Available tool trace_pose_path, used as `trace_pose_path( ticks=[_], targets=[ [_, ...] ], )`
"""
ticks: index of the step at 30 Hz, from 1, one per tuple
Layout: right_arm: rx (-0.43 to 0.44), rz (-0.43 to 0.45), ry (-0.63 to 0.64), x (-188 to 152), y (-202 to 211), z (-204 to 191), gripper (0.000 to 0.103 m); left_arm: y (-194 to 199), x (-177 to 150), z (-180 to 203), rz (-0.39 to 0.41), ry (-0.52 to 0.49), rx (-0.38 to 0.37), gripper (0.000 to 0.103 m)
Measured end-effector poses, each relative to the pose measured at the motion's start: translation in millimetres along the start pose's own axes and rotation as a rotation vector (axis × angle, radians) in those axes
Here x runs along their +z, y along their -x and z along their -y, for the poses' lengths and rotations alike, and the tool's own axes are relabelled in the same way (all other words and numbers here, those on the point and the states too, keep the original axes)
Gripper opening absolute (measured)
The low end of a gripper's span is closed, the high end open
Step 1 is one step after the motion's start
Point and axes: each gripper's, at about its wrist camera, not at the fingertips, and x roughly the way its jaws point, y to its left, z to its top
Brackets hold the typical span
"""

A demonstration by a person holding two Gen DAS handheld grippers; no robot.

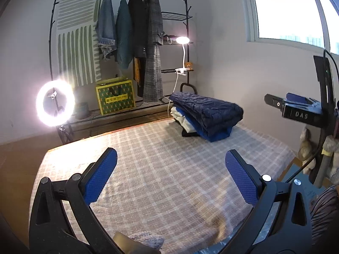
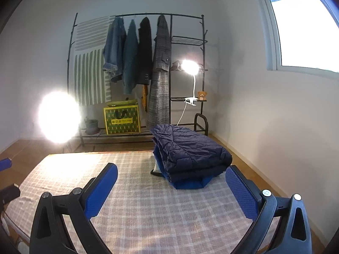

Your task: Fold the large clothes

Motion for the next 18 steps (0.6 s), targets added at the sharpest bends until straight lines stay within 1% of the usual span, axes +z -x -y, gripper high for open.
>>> trace_pose_path(
  ticks=[3, 7, 14, 18],
  targets=[
    [0.004, -0.02, -0.035, -5, -9, 6, 0.103, -4, -5, 0, -0.005, 0.004, 0.016, 0.103],
    [-0.007, -0.028, -0.073, -12, -15, 13, 0.103, -6, -10, 0, -0.02, 0.021, 0.005, 0.103],
    [-0.042, -0.059, -0.028, -22, -27, 14, 0.103, -12, -13, 1, -0.044, 0.007, 0.002, 0.103],
    [-0.055, -0.065, -0.027, -25, -29, 16, 0.103, -13, -15, 4, -0.053, 0.004, 0.0, 0.103]
  ],
)
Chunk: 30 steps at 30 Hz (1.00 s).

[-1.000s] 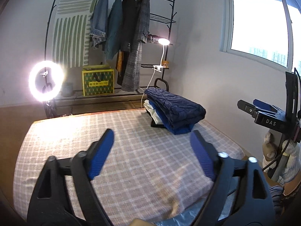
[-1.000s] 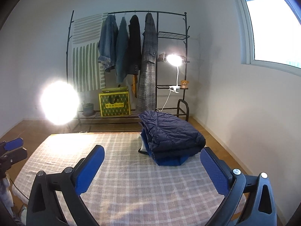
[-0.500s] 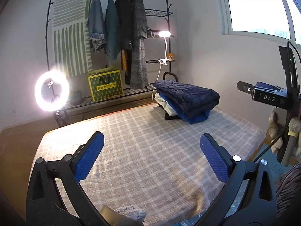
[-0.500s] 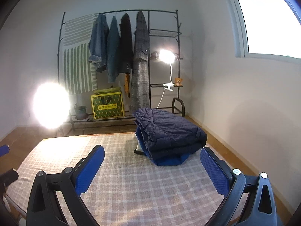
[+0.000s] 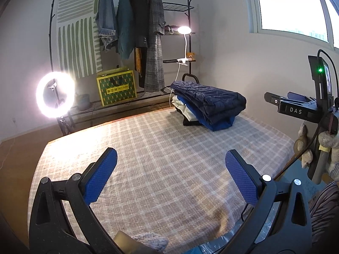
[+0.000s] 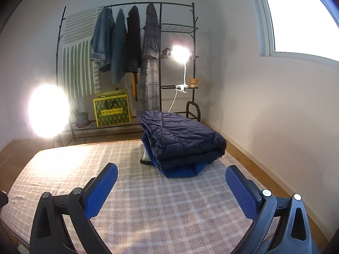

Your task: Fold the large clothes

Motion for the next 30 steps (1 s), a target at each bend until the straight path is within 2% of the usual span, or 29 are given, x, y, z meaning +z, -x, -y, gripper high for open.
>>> trace_pose_path(
  ticks=[30],
  targets=[
    [-0.031, -0.008, -0.02, -4.7, -4.2, 5.5, 0.103, 3.9, 3.5, -2.9, 0.016, -0.001, 0.008, 0.103]
  ],
)
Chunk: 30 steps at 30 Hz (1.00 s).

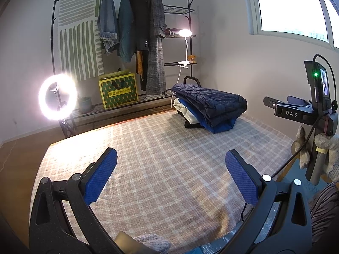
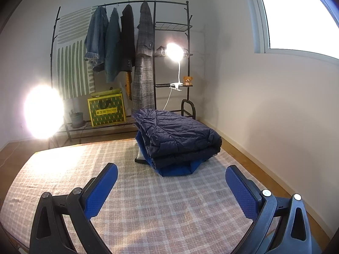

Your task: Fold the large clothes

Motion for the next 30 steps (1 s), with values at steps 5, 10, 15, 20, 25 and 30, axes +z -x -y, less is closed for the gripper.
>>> trace_pose_path(
  ticks=[5, 10, 15, 20, 25, 30],
  targets=[
    [0.0, -0.001, 0.002, -0.3, -0.2, 0.3, 0.103, -0.3, -0.1, 1.2, 0.0, 0.001, 0.0, 0.103],
    [-0.001, -0.001, 0.002, -0.9, -0.2, 0.2, 0.103, 1.1, 2.2, -0.2, 0.005, -0.002, 0.002, 0.103],
    [-0.001, -0.003, -0.004, -1.4, -0.4, 1.4, 0.103, 3.0, 7.0, -3.4, 0.013, -0.013, 0.006, 0.103],
    [-0.001, -0.003, -0.015, -1.7, 0.2, 2.5, 0.103, 4.3, 7.2, -2.1, 0.017, -0.018, 0.009, 0.103],
    [-0.002, -0.003, -0.014, -1.7, 0.5, 2.3, 0.103, 3.7, 7.3, -1.8, 0.016, -0.018, 0.01, 0.103],
    [-0.002, -0.002, -0.014, -1.9, 0.7, 2.5, 0.103, 3.8, 6.5, -0.6, 0.018, -0.018, 0.011, 0.103]
  ],
)
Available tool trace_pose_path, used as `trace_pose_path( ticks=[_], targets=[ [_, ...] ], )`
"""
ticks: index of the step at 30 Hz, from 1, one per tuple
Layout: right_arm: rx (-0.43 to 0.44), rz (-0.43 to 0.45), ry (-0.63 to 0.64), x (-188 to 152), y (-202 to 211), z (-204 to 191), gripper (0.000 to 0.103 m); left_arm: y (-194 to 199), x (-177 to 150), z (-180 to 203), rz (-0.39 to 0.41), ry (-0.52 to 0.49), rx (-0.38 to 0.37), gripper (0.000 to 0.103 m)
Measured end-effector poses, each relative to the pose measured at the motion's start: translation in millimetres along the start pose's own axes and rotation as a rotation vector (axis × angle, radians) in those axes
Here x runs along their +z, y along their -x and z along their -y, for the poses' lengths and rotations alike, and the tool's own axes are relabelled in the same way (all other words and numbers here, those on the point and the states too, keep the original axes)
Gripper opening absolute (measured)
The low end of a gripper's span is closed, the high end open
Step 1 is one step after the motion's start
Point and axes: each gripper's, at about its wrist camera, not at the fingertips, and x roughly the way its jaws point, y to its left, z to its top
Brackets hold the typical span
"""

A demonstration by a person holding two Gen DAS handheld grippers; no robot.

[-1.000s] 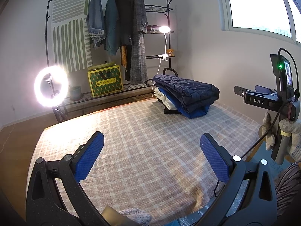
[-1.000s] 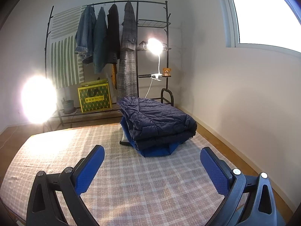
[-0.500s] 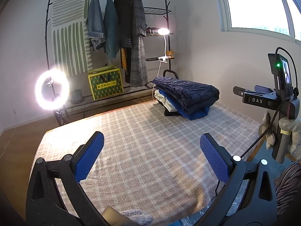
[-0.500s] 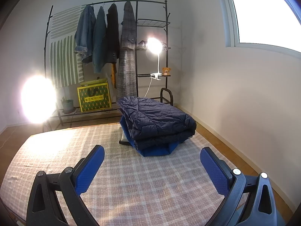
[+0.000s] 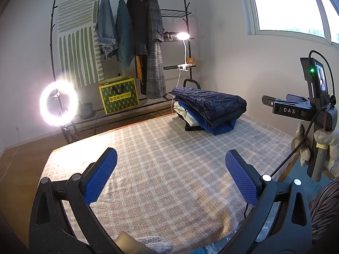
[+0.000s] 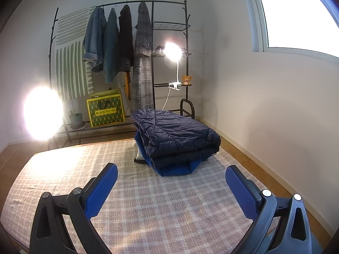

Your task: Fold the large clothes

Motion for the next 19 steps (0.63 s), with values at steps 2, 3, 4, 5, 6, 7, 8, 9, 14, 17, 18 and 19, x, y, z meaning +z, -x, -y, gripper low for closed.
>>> trace_pose_path(
  ticks=[2, 3, 4, 5, 6, 7, 8, 9, 14, 17, 18, 19],
  targets=[
    [-0.001, -0.001, 0.003, 0.1, -0.1, -0.6, 0.103, -0.4, 0.6, -0.7, 0.0, -0.001, 0.0, 0.103],
    [-0.002, -0.002, 0.005, -0.4, -0.1, -0.3, 0.103, 0.0, -0.4, 0.3, 0.0, -0.001, 0.001, 0.103],
    [-0.002, -0.002, 0.005, -0.1, 0.0, -0.6, 0.103, 0.0, -0.5, 0.3, 0.001, -0.001, 0.001, 0.103],
    [-0.002, -0.004, 0.006, -0.1, -0.1, -0.5, 0.103, 0.1, -0.7, 0.4, 0.001, -0.002, 0.001, 0.103],
    [-0.002, -0.005, 0.006, -0.1, 0.2, -0.3, 0.103, 0.0, -0.7, 0.4, 0.001, -0.002, 0.001, 0.103],
    [-0.001, -0.005, 0.005, -0.1, 0.3, -0.2, 0.103, 0.3, 0.1, -0.4, 0.002, -0.003, 0.002, 0.103],
    [0.0, -0.005, 0.005, 0.1, 0.0, 0.0, 0.103, -0.1, 0.8, -1.4, 0.003, -0.002, 0.003, 0.103],
    [-0.001, -0.005, 0.004, 0.0, 0.1, 0.0, 0.103, 0.3, -0.3, -0.8, 0.002, -0.002, 0.001, 0.103],
    [-0.001, -0.005, 0.006, 0.0, 0.2, 0.3, 0.103, 0.6, -0.7, -2.2, 0.002, -0.003, -0.002, 0.103],
    [-0.002, -0.007, 0.007, -0.5, -0.2, 0.4, 0.103, 0.5, 0.2, -2.6, 0.006, -0.003, -0.014, 0.103],
    [-0.001, -0.008, 0.006, -0.6, -0.2, 0.8, 0.103, 1.0, 1.1, -3.4, 0.005, -0.003, -0.018, 0.103],
    [0.0, -0.009, 0.005, -0.4, -0.7, 0.7, 0.103, -0.5, 2.4, -5.9, -0.001, -0.003, -0.024, 0.103]
  ],
)
